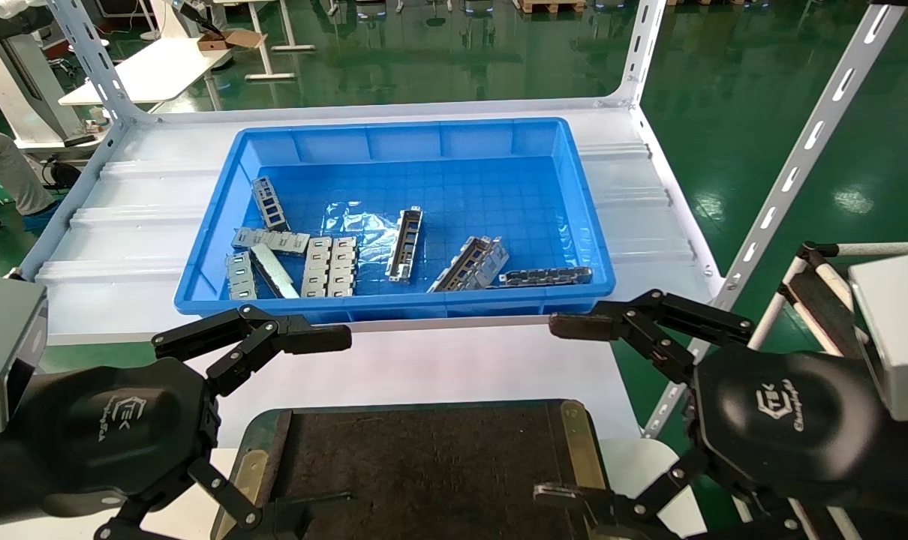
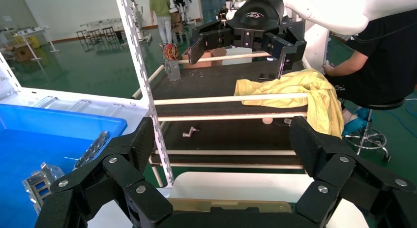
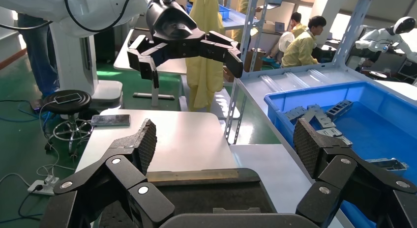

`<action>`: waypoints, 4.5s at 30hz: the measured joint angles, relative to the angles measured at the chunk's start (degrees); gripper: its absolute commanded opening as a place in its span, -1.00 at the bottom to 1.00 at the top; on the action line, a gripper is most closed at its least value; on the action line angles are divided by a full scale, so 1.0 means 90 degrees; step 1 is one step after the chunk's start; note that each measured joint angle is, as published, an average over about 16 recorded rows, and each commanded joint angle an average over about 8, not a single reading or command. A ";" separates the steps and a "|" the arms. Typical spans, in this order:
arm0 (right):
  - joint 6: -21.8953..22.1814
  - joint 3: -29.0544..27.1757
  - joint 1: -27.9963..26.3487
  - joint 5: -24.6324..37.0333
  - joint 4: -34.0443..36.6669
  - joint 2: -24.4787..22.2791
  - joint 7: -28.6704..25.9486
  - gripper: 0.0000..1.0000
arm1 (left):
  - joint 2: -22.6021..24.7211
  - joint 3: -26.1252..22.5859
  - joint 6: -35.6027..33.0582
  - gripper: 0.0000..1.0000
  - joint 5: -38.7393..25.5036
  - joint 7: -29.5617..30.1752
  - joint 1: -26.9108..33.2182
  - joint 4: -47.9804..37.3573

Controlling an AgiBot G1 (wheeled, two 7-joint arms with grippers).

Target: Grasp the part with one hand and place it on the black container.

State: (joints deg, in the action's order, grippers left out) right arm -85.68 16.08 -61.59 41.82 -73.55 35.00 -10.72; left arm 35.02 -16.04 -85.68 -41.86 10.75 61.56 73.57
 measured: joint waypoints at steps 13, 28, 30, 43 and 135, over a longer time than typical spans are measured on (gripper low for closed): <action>-0.0002 0.0002 -0.0002 0.0000 0.0004 0.0001 0.0001 1.00 | 0.0000 0.0001 -0.0001 1.00 0.0000 0.0000 0.0001 0.0001; -0.0002 0.0001 -0.0003 -0.0001 0.0008 0.0000 0.0004 1.00 | 0.0029 -0.0013 0.0118 1.00 -0.0084 0.0004 0.0024 -0.0010; -0.0003 0.0002 -0.0003 -0.0001 0.0009 0.0000 0.0005 1.00 | 0.0055 -0.0026 0.0194 1.00 -0.0141 0.0008 0.0037 -0.0017; -0.0002 0.0008 -0.0006 -0.0005 0.0011 -0.0001 0.0009 1.00 | 0.0506 -0.0282 0.1254 1.00 -0.0966 0.0208 0.0330 -0.0152; 0.0016 0.0049 -0.0015 -0.0033 0.0012 -0.0018 0.0029 -1.00 | 0.4694 -0.2487 0.5932 -1.00 -0.3358 -0.0373 0.3111 -0.6528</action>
State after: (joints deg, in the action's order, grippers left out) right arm -85.54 16.52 -61.72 41.53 -73.45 34.84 -10.45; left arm 77.26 -38.42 -32.29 -72.09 7.39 89.56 14.81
